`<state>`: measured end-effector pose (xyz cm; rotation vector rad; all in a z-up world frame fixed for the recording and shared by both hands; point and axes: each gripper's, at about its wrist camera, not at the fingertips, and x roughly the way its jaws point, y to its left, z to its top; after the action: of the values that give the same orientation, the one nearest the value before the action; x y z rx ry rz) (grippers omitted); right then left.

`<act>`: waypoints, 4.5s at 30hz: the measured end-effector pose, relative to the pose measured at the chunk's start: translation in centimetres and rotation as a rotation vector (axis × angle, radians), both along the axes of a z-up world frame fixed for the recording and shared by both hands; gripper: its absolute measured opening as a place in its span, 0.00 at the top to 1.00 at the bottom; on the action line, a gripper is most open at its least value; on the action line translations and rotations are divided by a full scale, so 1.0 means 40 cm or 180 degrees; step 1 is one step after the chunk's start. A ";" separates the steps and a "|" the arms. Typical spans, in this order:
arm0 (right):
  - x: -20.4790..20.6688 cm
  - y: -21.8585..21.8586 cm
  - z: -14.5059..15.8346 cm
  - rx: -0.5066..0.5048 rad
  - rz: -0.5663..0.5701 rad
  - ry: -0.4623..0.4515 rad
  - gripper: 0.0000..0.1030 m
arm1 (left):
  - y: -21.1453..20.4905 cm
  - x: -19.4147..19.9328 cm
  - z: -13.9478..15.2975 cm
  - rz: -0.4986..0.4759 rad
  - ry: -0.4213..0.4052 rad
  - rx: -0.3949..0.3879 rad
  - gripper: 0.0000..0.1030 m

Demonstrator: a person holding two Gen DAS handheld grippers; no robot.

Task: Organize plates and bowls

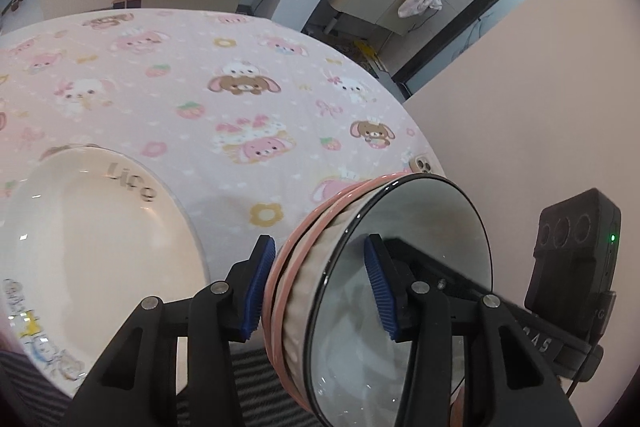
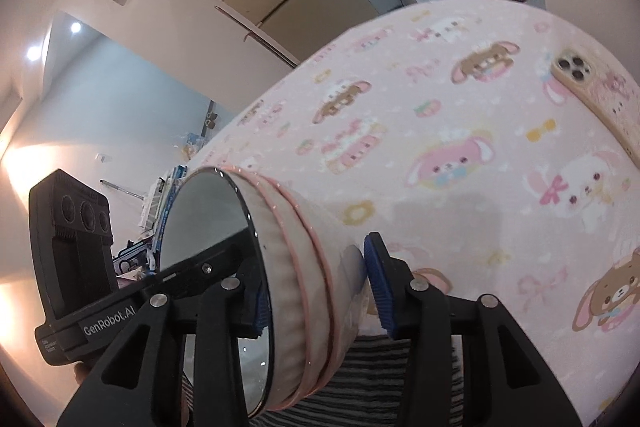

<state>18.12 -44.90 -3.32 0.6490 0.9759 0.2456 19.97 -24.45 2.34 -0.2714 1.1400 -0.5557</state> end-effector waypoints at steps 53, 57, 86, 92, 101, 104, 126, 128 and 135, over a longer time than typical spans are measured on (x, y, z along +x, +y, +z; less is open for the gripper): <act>0.130 0.440 -0.075 -0.0263 0.0811 0.0278 0.60 | 0.454 0.037 -0.100 0.0878 0.0225 -0.0065 0.52; 0.139 0.448 -0.081 -0.0323 0.0822 0.0316 0.60 | 0.457 0.044 -0.104 0.0892 0.0234 -0.0068 0.52; 0.134 0.472 -0.071 -0.0633 0.1098 0.0279 0.60 | 0.535 0.004 -0.068 0.0958 -0.0195 -0.0091 0.58; 0.101 0.448 -0.010 -0.0646 0.1045 0.0070 0.55 | 0.533 -0.080 0.042 0.0936 -0.0758 0.0100 0.54; -0.054 0.431 0.170 -0.1053 0.0918 -0.0615 0.43 | 0.515 -0.298 0.274 0.0979 -0.1972 0.0139 0.26; -0.132 0.434 0.249 -0.1304 0.0855 -0.1042 0.40 | 0.499 -0.388 0.338 0.0975 -0.2458 0.0305 0.16; -0.385 0.451 0.228 -0.1604 0.0355 -0.2822 0.01 | 0.555 -0.660 0.176 0.1804 -0.3969 0.0399 0.00; -0.389 0.453 0.205 -0.1646 0.0277 -0.2879 0.01 | 0.562 -0.647 0.134 0.1797 -0.3915 0.0430 0.00; -0.393 0.480 0.136 -0.1788 0.0261 -0.3005 0.01 | 0.573 -0.581 0.034 0.1698 -0.3715 0.0390 0.00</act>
<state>2.39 -25.69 2.12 -0.0601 0.1278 0.2917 -3.29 -1.55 3.70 -0.0936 -0.0516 -0.0942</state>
